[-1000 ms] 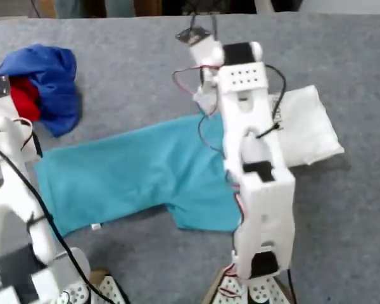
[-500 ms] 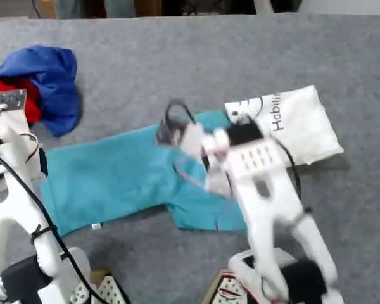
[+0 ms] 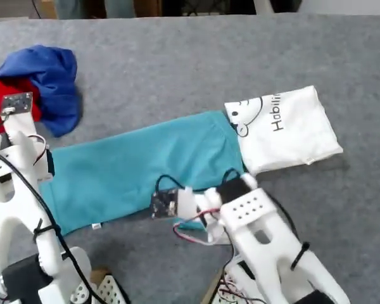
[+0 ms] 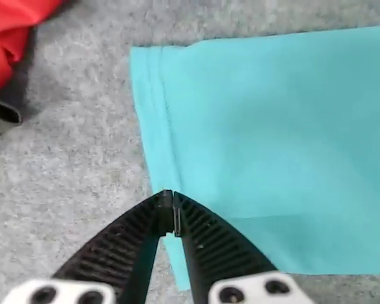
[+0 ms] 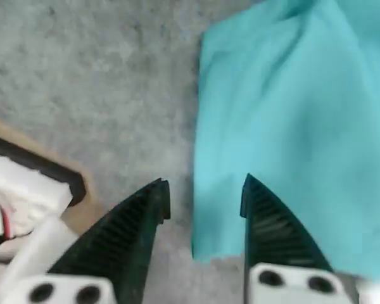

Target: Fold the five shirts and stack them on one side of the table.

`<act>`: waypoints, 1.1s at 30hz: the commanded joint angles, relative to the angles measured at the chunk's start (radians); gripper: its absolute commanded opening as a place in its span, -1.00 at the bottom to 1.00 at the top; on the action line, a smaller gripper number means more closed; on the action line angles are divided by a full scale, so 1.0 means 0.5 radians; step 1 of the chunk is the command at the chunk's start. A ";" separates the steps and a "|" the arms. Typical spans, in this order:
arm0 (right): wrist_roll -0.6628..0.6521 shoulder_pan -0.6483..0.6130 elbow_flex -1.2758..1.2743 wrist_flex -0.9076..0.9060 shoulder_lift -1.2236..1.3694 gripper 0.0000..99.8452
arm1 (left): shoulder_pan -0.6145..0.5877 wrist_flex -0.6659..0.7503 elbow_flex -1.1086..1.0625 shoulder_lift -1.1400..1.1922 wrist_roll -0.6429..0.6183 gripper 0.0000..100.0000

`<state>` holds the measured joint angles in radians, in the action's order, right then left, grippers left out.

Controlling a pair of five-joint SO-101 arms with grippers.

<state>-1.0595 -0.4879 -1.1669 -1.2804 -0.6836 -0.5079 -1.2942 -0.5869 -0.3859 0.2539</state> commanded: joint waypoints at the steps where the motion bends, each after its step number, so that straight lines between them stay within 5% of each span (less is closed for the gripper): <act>1: 0.025 -0.031 -0.198 0.282 -0.032 -0.60 | 0.069 0.012 -0.002 -0.064 -0.015 -0.94; 10: 0.025 -0.025 -0.483 0.571 -0.032 -0.61 | 0.109 0.012 -0.002 -0.064 -0.015 -0.94; 15: 0.028 -0.021 -0.517 0.586 -0.029 -0.98 | 0.103 0.000 -0.005 -0.064 -0.015 -0.94; 19: 0.028 0.086 -0.483 0.586 -0.032 -0.93 | 0.112 -0.141 -0.020 -0.064 -0.015 -0.94; 33: 0.021 0.233 0.569 -0.089 0.094 -0.97 | 0.109 -0.138 -0.201 -0.086 -0.015 -0.94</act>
<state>-1.0579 -0.3851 -1.0257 -1.2850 -0.6759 -0.4618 -1.3587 -0.6928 -0.3982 0.2524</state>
